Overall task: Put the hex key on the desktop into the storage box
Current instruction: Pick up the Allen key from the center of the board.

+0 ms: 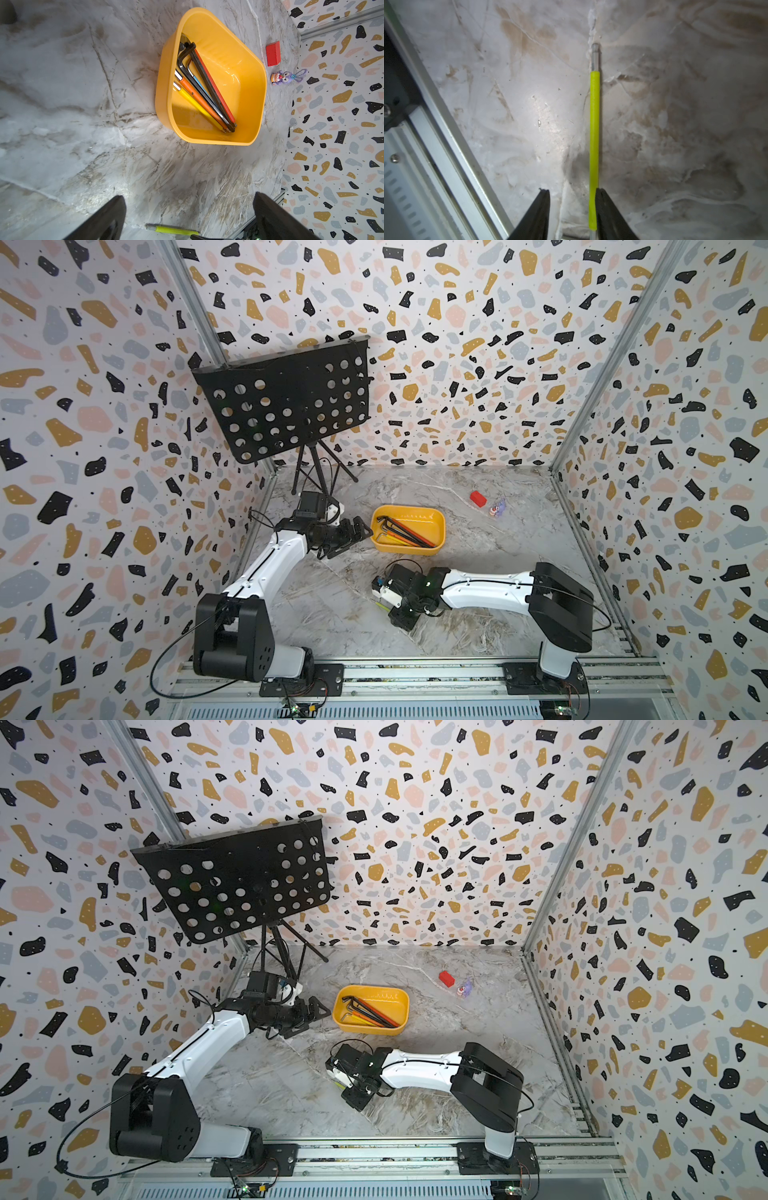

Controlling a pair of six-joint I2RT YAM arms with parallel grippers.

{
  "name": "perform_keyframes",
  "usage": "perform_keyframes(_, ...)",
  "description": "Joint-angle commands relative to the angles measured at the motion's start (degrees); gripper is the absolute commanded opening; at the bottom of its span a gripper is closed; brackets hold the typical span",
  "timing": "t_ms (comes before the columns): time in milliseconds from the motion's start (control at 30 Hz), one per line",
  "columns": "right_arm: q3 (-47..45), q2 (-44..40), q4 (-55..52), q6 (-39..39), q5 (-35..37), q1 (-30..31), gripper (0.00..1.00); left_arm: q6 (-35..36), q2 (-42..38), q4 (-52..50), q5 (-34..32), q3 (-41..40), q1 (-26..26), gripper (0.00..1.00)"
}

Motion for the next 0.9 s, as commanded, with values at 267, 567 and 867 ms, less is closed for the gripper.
perform_keyframes(267,2.1,2.4,-1.3,1.4,3.2,0.3,0.40,-0.2,-1.3,0.9,0.8,0.7,0.4,1.00)
perform_keyframes(567,1.3,5.9,0.0,2.9,2.1,0.4,0.36,-0.1,-1.8,0.9,0.6,0.5,0.4,1.00)
perform_keyframes(867,0.6,6.7,0.1,3.3,2.6,0.5,0.29,-0.2,-2.5,0.9,0.0,0.3,0.4,1.00)
